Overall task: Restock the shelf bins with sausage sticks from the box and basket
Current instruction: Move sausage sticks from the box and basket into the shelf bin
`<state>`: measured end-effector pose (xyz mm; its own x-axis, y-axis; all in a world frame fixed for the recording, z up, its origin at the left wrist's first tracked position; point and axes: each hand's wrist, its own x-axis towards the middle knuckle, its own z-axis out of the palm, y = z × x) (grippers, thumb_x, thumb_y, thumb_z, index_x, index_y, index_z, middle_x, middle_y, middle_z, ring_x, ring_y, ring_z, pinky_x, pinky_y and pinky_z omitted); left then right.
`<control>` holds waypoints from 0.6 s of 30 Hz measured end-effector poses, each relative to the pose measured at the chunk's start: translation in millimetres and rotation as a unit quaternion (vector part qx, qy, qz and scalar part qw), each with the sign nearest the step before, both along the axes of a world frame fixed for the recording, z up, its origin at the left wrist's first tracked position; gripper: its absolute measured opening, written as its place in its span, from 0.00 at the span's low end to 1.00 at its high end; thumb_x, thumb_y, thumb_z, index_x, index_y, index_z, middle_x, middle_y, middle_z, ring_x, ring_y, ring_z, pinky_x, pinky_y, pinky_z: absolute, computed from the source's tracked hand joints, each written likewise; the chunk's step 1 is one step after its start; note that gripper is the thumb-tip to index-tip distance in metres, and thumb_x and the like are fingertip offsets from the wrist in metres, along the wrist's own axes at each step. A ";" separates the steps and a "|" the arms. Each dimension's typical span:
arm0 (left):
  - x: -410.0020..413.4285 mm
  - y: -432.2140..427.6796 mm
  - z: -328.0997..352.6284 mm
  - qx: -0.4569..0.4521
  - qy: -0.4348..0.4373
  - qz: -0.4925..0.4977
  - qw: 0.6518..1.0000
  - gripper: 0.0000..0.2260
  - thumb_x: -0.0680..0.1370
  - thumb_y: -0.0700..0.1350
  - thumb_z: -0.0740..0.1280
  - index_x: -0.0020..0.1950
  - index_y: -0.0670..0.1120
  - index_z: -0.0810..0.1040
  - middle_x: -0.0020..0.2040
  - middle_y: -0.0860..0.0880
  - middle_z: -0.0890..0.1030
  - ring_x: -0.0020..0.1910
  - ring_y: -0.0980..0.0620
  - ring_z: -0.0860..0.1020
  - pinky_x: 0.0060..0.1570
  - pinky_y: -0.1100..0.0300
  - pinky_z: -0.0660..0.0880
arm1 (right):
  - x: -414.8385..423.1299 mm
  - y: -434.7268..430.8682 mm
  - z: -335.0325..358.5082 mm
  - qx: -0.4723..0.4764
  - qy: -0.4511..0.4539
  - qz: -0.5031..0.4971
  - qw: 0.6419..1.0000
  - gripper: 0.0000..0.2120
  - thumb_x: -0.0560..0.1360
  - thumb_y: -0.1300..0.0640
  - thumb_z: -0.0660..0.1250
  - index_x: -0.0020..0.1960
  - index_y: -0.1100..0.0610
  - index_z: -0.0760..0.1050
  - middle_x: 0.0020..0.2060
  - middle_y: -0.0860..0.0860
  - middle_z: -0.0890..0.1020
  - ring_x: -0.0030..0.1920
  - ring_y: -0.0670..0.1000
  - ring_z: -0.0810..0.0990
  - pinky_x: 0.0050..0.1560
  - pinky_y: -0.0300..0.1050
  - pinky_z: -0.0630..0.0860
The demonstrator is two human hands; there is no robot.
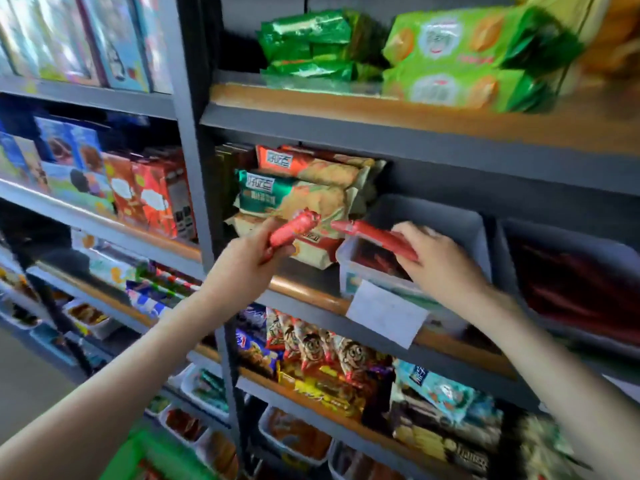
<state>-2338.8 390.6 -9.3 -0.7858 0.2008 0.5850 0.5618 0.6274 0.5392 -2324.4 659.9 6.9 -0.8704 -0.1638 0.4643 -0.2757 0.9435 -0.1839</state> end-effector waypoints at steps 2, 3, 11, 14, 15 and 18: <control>-6.1 20.3 7.8 -0.039 0.046 -0.028 0.998 0.13 0.78 0.47 0.66 0.59 0.43 0.74 0.42 0.47 0.78 0.44 0.42 0.79 0.40 0.54 0.71 | -8.9 22.8 -2.3 0.006 -0.064 -0.038 0.997 0.16 0.77 0.52 0.64 0.64 0.53 0.71 0.58 0.54 0.76 0.59 0.58 0.75 0.57 0.49 0.71; -10.1 29.7 11.1 -0.065 0.069 -0.044 0.995 0.13 0.78 0.47 0.65 0.59 0.43 0.74 0.45 0.46 0.79 0.46 0.41 0.79 0.41 0.53 0.71 | -11.9 32.3 -1.9 0.022 -0.115 -0.051 0.992 0.21 0.77 0.49 0.64 0.67 0.54 0.69 0.60 0.55 0.75 0.61 0.57 0.74 0.58 0.45 0.67; -35.3 122.6 38.4 -0.297 0.153 -0.037 0.942 0.17 0.81 0.47 0.59 0.70 0.51 0.64 0.59 0.45 0.76 0.58 0.42 0.75 0.47 0.52 0.72 | 3.3 90.6 19.1 -0.065 -0.064 -0.031 0.995 0.16 0.79 0.56 0.61 0.66 0.57 0.73 0.63 0.54 0.75 0.63 0.53 0.73 0.58 0.33 0.62; -48.2 157.5 36.4 -0.335 0.177 -0.032 0.925 0.18 0.81 0.45 0.57 0.71 0.51 0.63 0.63 0.45 0.74 0.63 0.43 0.71 0.54 0.53 0.69 | 18.9 100.6 28.1 -0.119 -0.011 -0.051 0.991 0.14 0.82 0.59 0.56 0.64 0.56 0.74 0.61 0.50 0.77 0.63 0.49 0.74 0.56 0.32 0.62; -53.8 167.3 32.3 -0.344 0.175 -0.039 0.922 0.18 0.81 0.45 0.57 0.71 0.51 0.63 0.64 0.45 0.73 0.64 0.44 0.71 0.56 0.54 0.68 | 23.9 102.1 29.7 -0.138 -0.011 -0.058 0.989 0.14 0.82 0.57 0.55 0.63 0.53 0.74 0.60 0.48 0.78 0.61 0.48 0.74 0.56 0.34 0.65; -70.4 186.1 13.4 -0.425 0.112 -0.100 0.893 0.17 0.81 0.45 0.58 0.70 0.52 0.67 0.64 0.46 0.75 0.62 0.45 0.73 0.57 0.55 0.70 | 37.1 99.6 29.5 -0.147 -0.023 -0.056 0.987 0.14 0.81 0.52 0.55 0.64 0.48 0.72 0.55 0.43 0.78 0.54 0.42 0.75 0.49 0.25 0.66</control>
<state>-2409.3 576.6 4.1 -0.5665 0.7705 0.2923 0.7429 0.6310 -0.2235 -2287.4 759.5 36.3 -0.8971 0.0704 0.4362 -0.1570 0.8720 -0.4636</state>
